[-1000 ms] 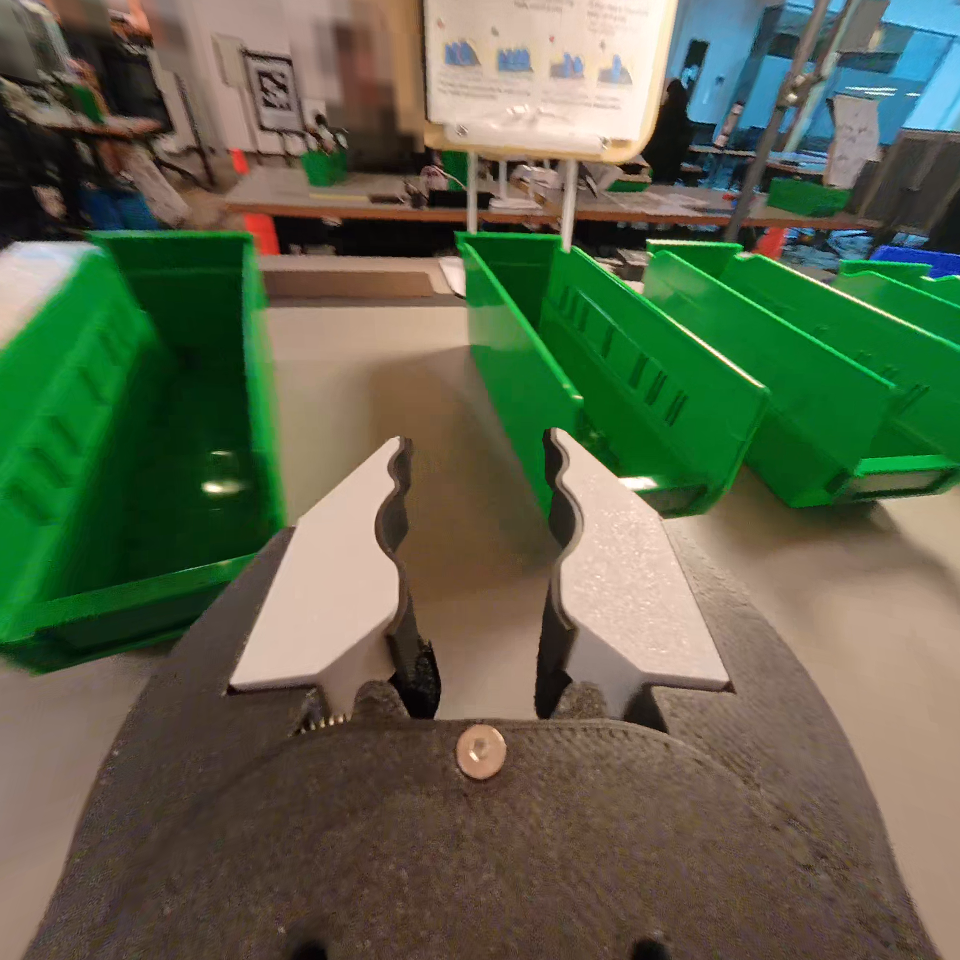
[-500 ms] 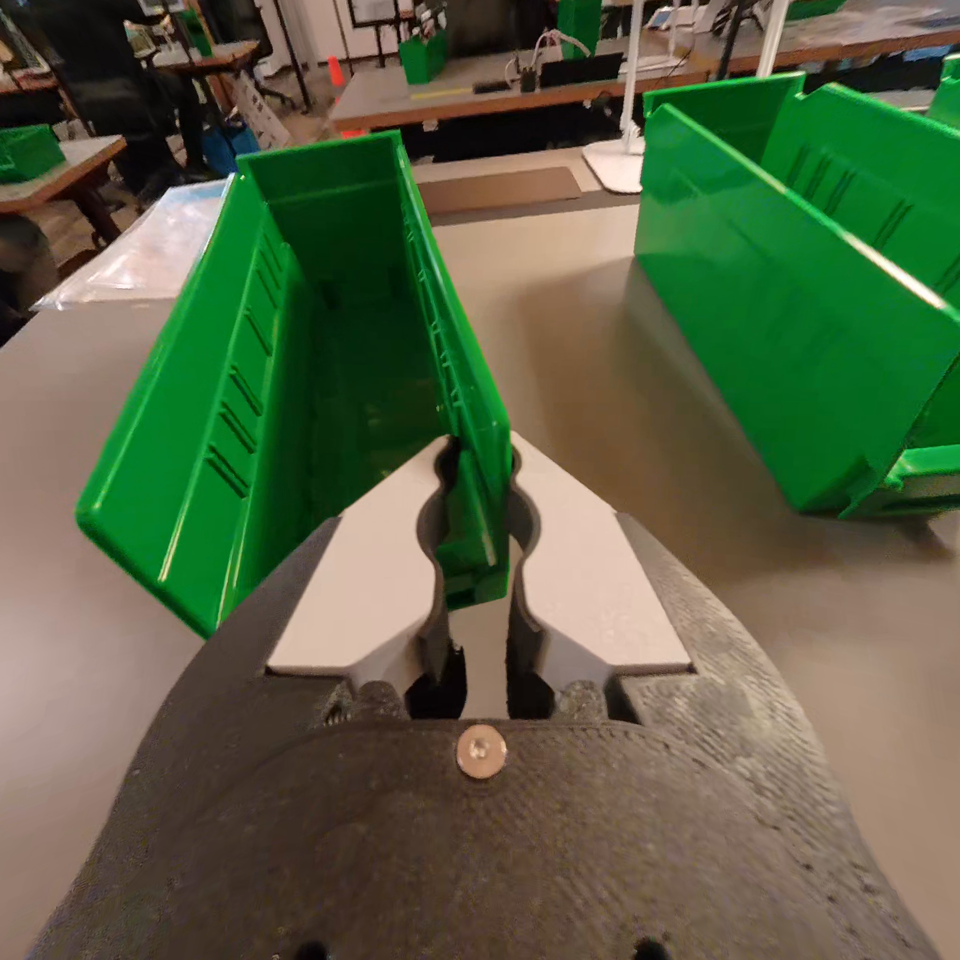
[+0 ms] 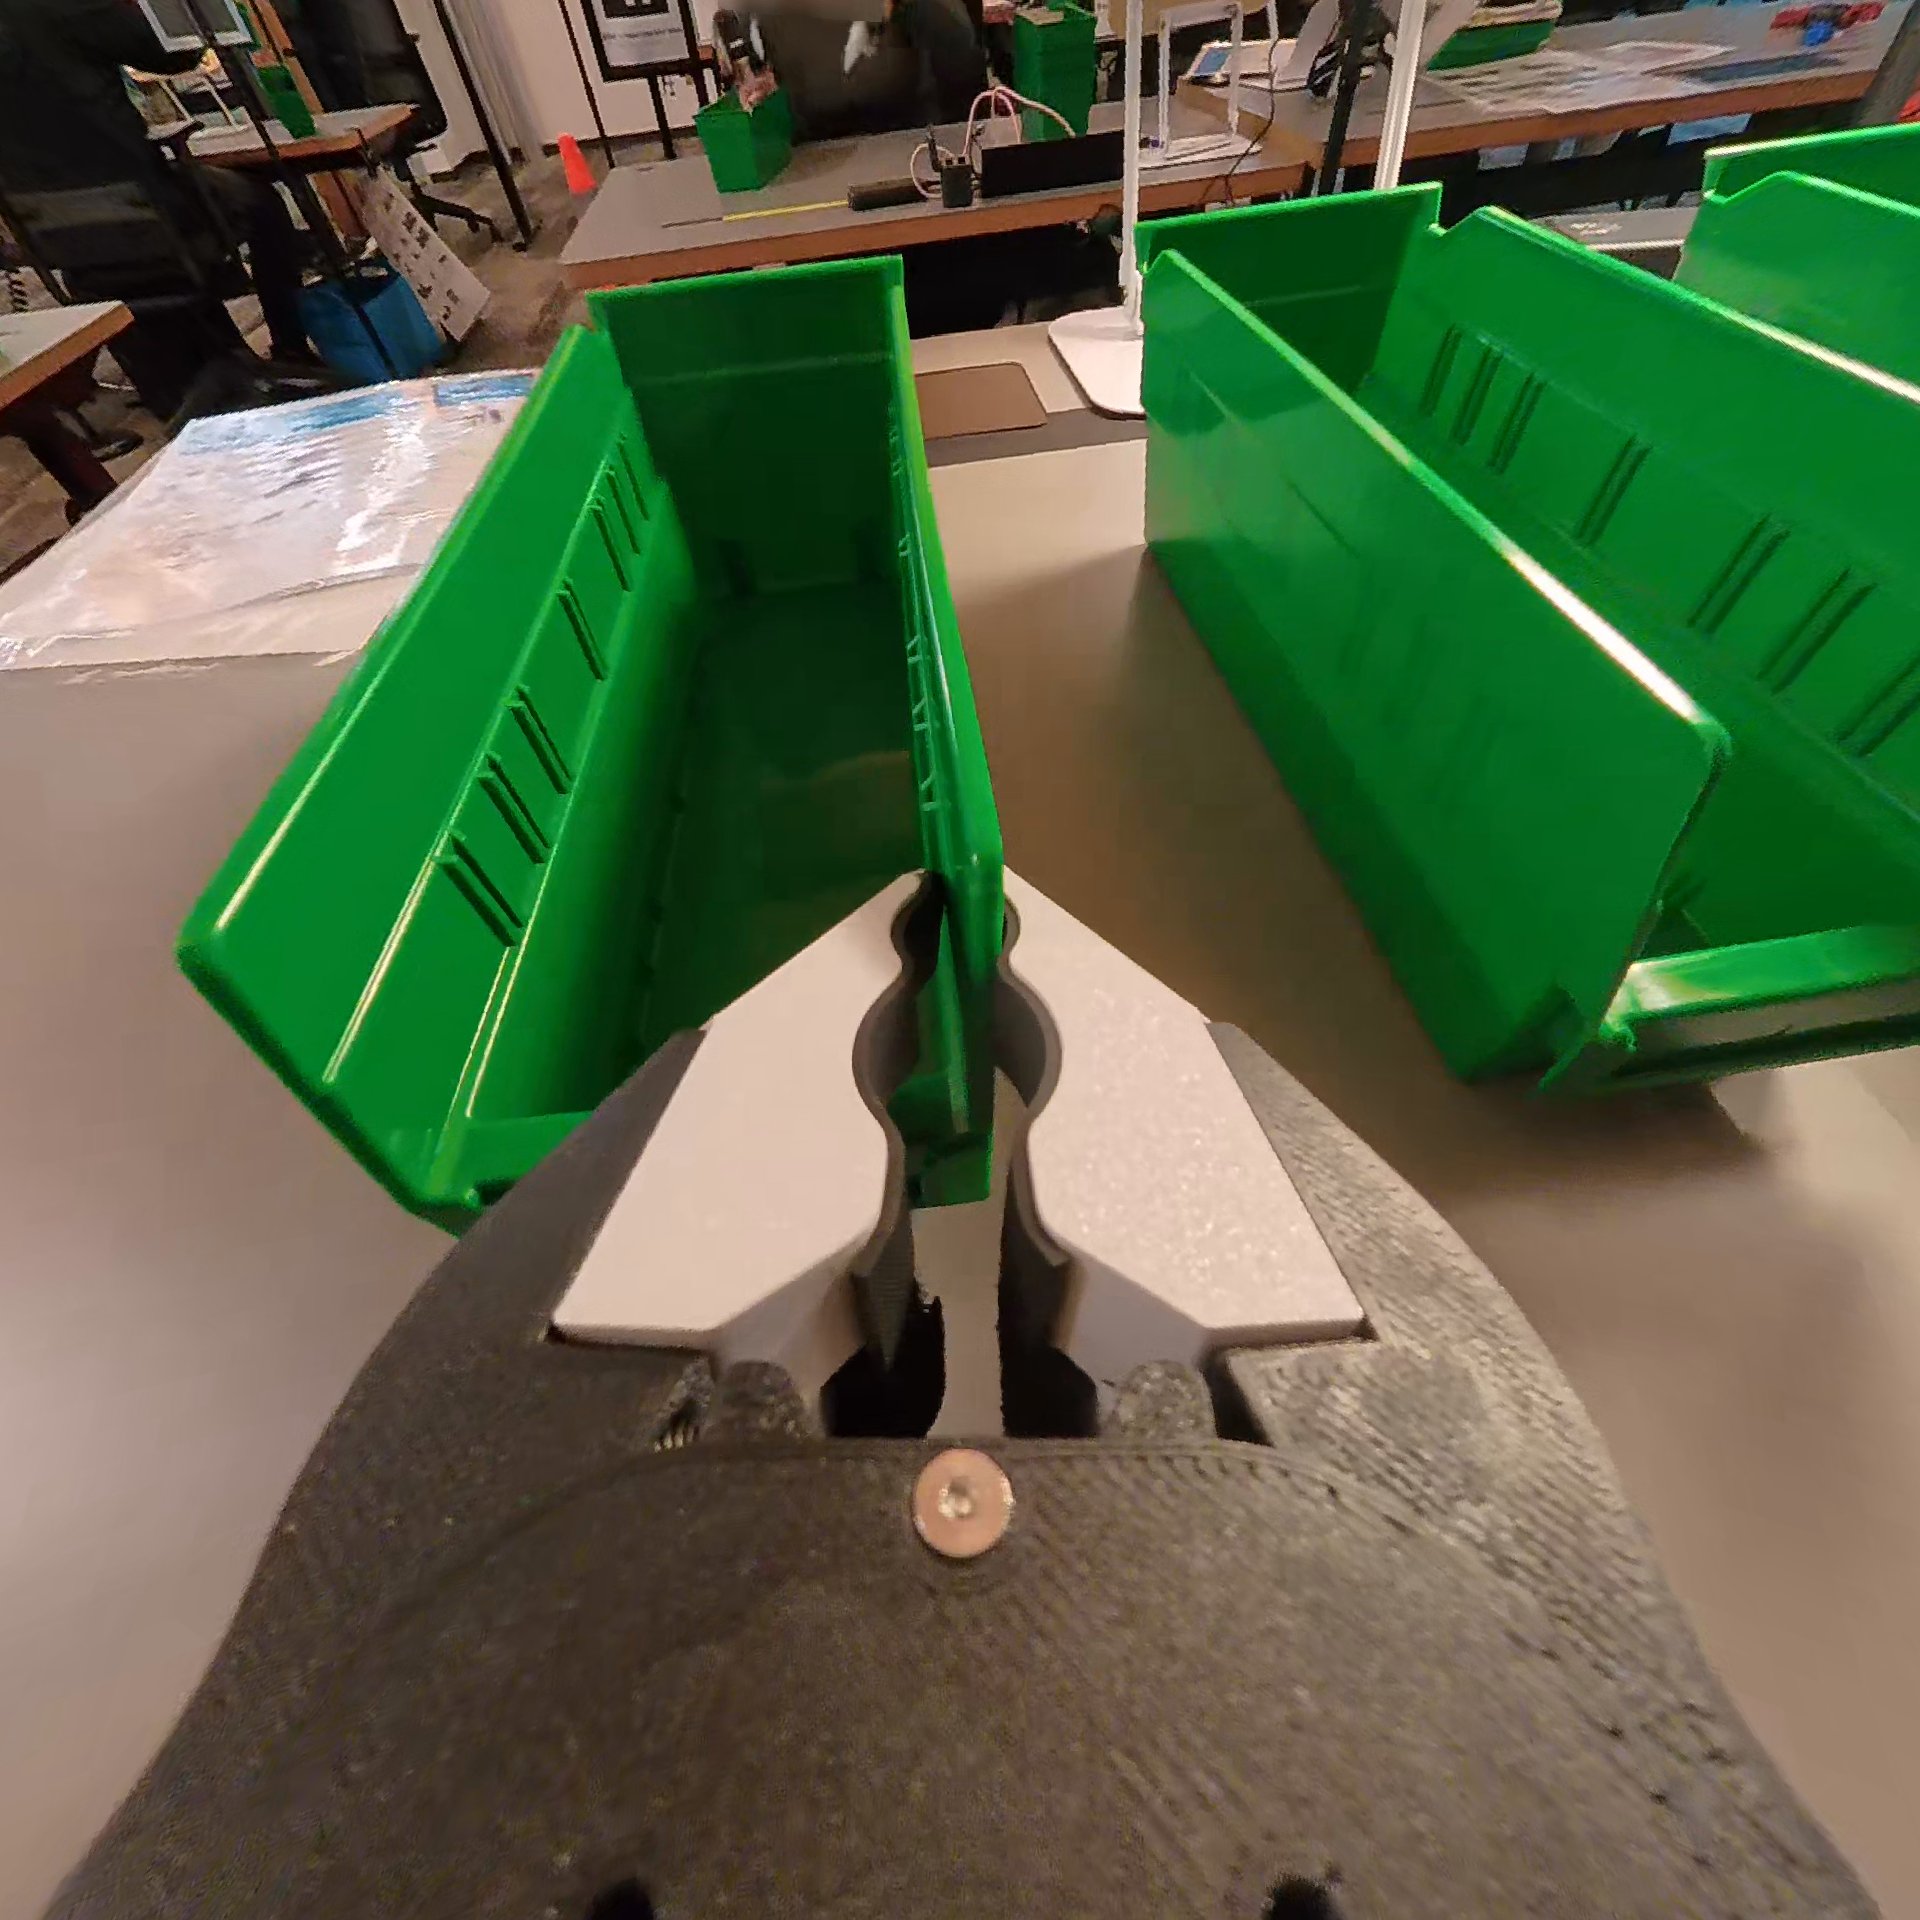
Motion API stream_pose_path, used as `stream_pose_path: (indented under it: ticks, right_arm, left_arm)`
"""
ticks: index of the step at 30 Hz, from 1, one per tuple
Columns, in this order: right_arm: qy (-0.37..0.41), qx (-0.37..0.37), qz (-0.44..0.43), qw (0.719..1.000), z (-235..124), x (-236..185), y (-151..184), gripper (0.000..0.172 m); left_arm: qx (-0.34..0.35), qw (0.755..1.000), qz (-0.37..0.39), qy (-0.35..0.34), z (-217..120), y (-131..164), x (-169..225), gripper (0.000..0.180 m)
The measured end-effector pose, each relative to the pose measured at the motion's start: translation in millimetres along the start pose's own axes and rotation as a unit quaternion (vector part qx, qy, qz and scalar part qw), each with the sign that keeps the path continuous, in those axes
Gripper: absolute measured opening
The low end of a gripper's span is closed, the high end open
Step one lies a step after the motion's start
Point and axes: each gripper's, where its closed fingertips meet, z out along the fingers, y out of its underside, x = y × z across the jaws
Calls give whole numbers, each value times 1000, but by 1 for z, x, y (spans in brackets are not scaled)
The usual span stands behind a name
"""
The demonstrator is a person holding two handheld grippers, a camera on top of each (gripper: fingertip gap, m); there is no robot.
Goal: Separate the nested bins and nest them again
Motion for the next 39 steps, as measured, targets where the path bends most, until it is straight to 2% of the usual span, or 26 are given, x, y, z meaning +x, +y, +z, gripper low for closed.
stream_pose_path:
  ticks: [3,6,8,14,18,21,24,30,33,35,39]
  right_arm:
    - [-6,2,5,1000,0,-1,0,7]
    - [-19,7,12,1000,-3,-3,1,18]
    - [-20,12,15,1000,-8,-3,1,29]
    - [-25,25,34,999,-33,-6,6,41]
    - [-58,44,54,996,-47,-22,6,46]
    - [-106,63,44,991,-52,-42,1,49]
    - [-164,72,39,983,-55,-64,-2,49]
    - [-228,51,24,972,-50,-86,1,53]
    - [-248,40,16,968,-47,-93,3,54]
    - [-263,34,10,964,-45,-99,4,55]
    - [-298,22,3,954,-38,-113,4,56]
  left_arm:
    - [6,1000,-9,14,-1,-2,6,10]
    - [20,999,-17,27,-10,-5,11,31]
    - [34,999,-18,29,-19,-7,12,38]
    - [68,996,-12,55,-57,-3,23,53]
    - [94,991,7,91,-75,-4,35,55]
    - [97,980,11,173,-82,-3,55,55]
    - [70,960,28,271,-89,5,82,51]
    - [-5,920,47,389,-91,24,116,51]
    - [-8,906,27,423,-88,19,122,40]
    - [-10,896,22,443,-84,17,127,40]
    - [-53,883,56,464,-74,27,143,35]
